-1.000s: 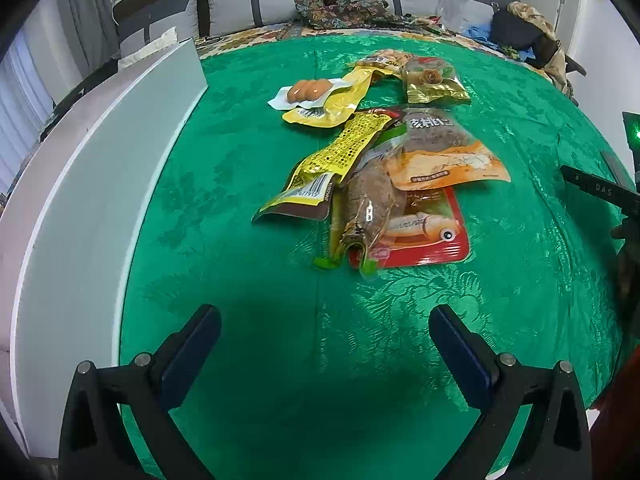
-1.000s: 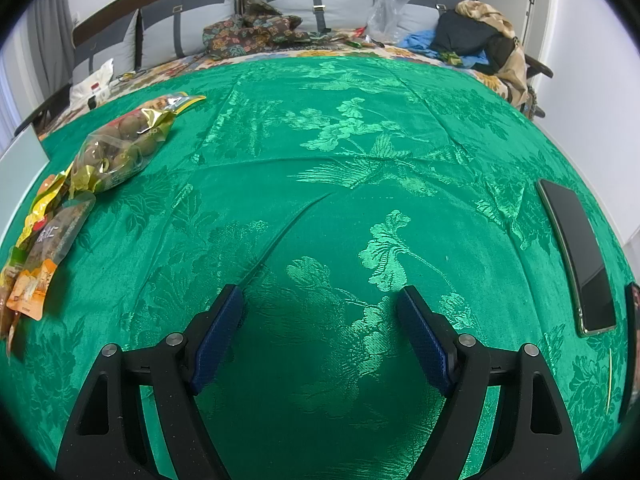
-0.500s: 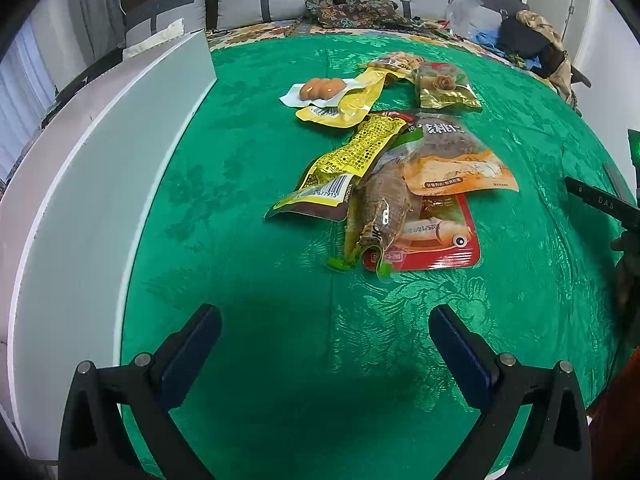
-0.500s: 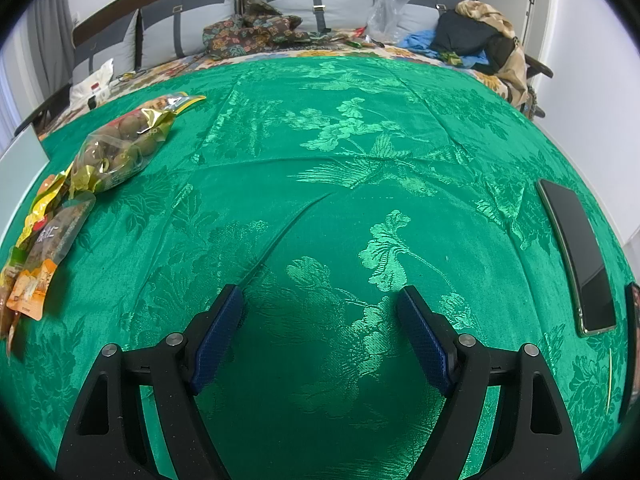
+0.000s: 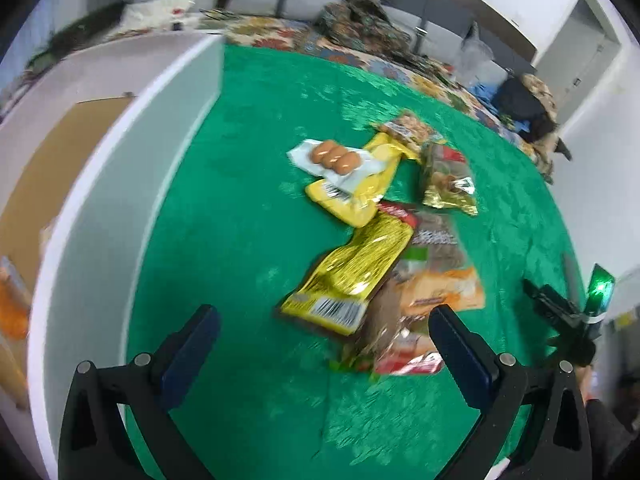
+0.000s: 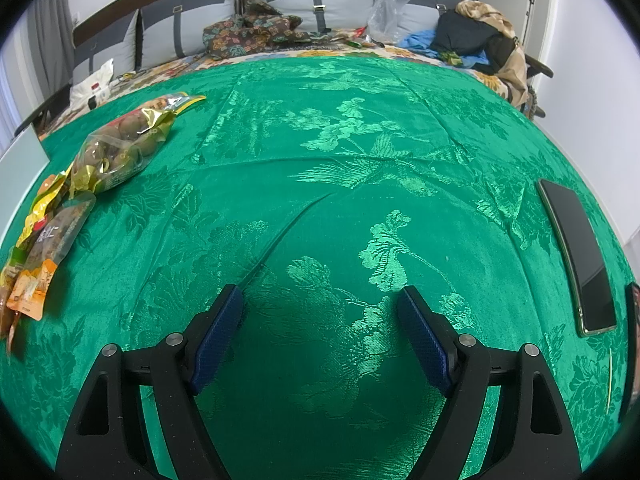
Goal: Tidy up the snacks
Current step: 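Move the left gripper back over the snack pile, then grasp the yellow pouch with the left gripper while the right gripper grasps the green-label pack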
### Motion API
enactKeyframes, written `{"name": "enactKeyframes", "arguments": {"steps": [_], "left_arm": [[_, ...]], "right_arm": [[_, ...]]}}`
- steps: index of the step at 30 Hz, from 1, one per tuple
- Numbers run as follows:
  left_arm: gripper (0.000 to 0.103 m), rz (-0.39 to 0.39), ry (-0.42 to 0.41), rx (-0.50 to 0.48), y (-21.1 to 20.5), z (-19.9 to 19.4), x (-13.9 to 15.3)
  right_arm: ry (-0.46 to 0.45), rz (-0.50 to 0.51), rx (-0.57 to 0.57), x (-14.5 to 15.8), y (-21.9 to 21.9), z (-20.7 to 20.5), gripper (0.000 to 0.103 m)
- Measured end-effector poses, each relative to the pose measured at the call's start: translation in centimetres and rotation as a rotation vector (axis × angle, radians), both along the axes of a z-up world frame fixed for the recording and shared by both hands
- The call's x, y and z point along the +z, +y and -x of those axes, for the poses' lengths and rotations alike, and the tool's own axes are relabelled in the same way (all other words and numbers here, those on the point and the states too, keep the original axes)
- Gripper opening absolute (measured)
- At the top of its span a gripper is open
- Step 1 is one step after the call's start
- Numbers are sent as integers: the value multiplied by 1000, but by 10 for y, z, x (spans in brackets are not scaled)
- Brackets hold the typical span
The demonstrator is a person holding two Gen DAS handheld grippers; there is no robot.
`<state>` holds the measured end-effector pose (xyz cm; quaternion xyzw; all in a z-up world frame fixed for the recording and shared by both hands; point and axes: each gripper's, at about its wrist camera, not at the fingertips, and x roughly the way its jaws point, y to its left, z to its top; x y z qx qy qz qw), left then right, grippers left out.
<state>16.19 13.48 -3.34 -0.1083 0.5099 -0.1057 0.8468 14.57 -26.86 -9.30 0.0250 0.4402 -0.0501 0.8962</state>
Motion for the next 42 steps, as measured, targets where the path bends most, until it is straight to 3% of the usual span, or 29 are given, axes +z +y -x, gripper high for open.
{"name": "enactKeyframes", "arguments": {"steps": [4,8,10,12,13,14,15,16,18,21,23,25,27,28,29,32,34,36,38,39,40,41,42], "left_arm": [[101,-50,15,-146,-25,-44,-9],[87,-87,103,-178,-41,-87,-44],[88,-64,140,-194,-45,-97,-60],[84,-42,96,-195,-48,-97,-61],[69,-53,81,-203,-51,-96,-60],[47,-37,71,-236,-55,-92,-57],[41,-37,63,-243,-58,-91,-55],[26,-73,55,-241,-62,-86,-50],[26,-106,61,-211,-59,-79,-47],[26,-154,83,-55,-36,-56,-48],[24,-118,98,37,-13,-33,-46],[26,-58,96,63,2,-21,-43],[51,-12,112,71,14,-18,-43],[76,-14,122,71,18,-18,-44],[86,-32,116,75,19,-18,-44],[86,-77,112,13,16,-17,-51],[85,-151,119,-27,8,-19,-62],[86,-270,61,-85,-5,-12,-67],[87,-314,1,-99,-10,-4,-68],[84,-291,-1,-85,-7,-2,-68],[76,-281,-4,-72,-6,-1,-68],[60,-291,-15,-65,-5,3,-65],[55,-294,-10,-58,-5,5,-63]], "right_arm": [[0,-1,1,0,0,0,83],[0,-1,0,0,0,0,83],[0,-1,0,0,0,0,83],[0,-1,0,0,0,0,83],[0,-1,0,0,0,0,83],[0,-1,0,0,0,0,83],[0,-1,1,0,0,0,83],[0,-1,1,0,0,0,83],[0,-1,1,0,0,0,83],[0,-1,0,0,0,0,83],[-1,-1,1,0,0,0,83],[-1,-1,1,0,0,0,83],[-1,-2,1,0,0,0,83],[-1,-2,1,0,0,0,83],[-1,-2,1,0,0,0,83],[-1,-1,1,-1,0,0,83],[-1,-1,1,-1,0,0,83],[-1,-2,1,-1,0,0,83],[-1,-2,1,0,0,0,83],[-1,-2,1,-1,0,0,83],[-1,-2,1,-1,0,0,83],[-1,-2,1,-1,0,0,83],[-1,-2,1,-1,0,0,83]]}}
